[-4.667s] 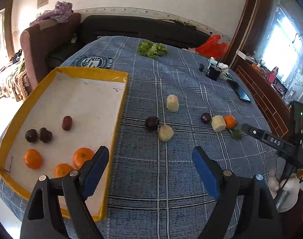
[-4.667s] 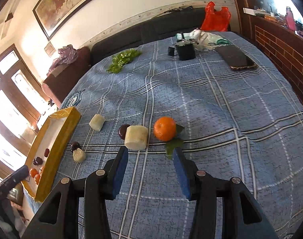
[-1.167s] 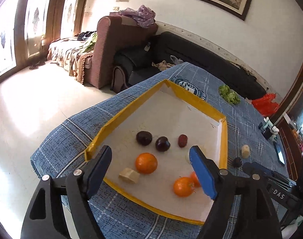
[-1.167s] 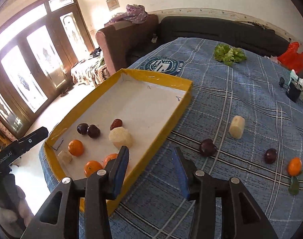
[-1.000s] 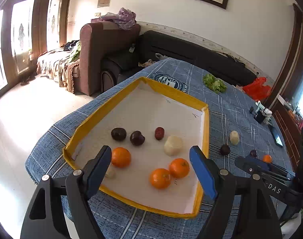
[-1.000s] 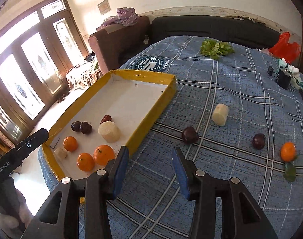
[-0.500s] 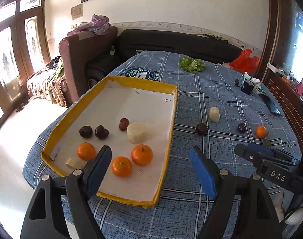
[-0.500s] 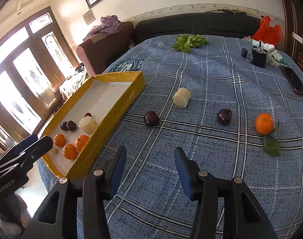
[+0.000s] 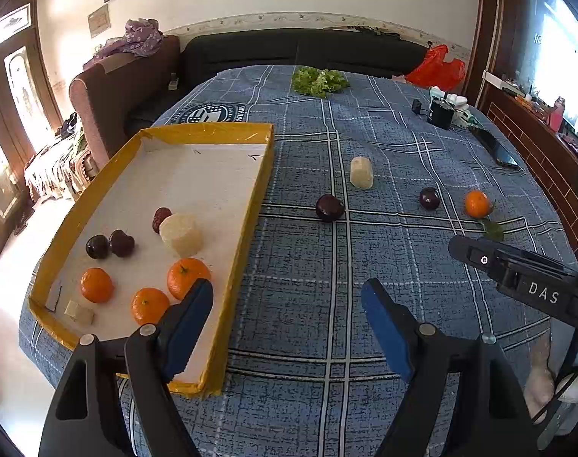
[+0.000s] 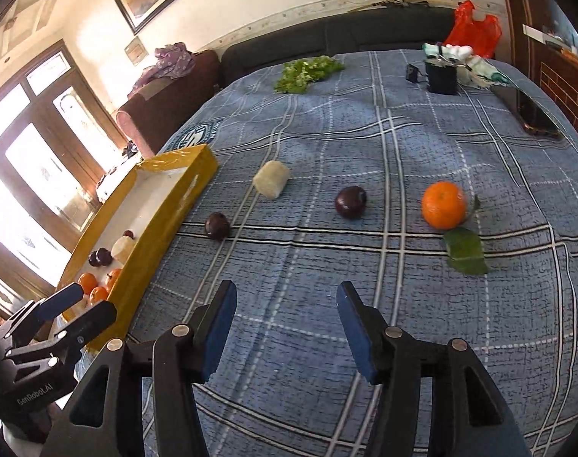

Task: Organize fruits
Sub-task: 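Move the left gripper to a dark plum while the right gripper approaches the leafy orange, then close the left gripper on the plum while the right gripper grasps the leafy orange, then carry the plum and the orange over the tray and open both grippers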

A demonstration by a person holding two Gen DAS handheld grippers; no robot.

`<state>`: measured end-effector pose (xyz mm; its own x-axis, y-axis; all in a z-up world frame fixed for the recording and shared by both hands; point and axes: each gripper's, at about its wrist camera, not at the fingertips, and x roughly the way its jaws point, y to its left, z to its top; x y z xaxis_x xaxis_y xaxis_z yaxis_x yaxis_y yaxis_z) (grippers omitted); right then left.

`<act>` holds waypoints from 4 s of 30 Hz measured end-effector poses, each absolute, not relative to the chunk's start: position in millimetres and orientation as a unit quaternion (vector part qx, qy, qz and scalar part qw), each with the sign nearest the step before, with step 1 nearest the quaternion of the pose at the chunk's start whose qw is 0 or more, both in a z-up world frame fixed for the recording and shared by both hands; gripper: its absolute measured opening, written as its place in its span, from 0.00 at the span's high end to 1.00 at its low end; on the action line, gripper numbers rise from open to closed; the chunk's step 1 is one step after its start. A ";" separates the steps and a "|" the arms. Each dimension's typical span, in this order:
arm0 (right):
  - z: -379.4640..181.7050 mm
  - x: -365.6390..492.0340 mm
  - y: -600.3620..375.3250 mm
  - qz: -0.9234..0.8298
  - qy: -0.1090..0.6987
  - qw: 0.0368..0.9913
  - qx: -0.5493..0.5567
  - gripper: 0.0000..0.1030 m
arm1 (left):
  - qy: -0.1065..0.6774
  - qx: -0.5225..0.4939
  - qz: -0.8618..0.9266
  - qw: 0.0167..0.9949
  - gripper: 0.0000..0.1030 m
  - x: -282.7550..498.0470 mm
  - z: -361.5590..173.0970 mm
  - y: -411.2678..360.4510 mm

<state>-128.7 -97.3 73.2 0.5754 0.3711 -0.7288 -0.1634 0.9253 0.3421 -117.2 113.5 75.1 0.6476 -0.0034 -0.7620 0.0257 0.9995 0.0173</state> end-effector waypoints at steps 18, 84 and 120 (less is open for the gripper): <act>75.6 -111.1 -181.6 0.081 0.414 0.890 0.172 0.40 | 0.444 -0.015 -0.027 0.896 0.23 -77.6 67.4 108.1; 122.9 -128.2 -100.5 0.112 0.367 0.920 0.072 0.61 | 0.353 -0.055 -0.022 0.934 0.74 -108.4 111.0 156.2; 143.4 -147.2 48.8 0.247 0.373 0.894 0.007 0.61 | 0.357 -0.117 0.086 0.923 0.73 -122.4 107.1 283.7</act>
<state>-147.2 48.8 143.4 0.5994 0.4463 -0.6645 -0.4361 0.8782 0.1964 -122.4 283.7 107.1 0.7296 0.0761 -0.6797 -0.2429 0.9578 -0.1535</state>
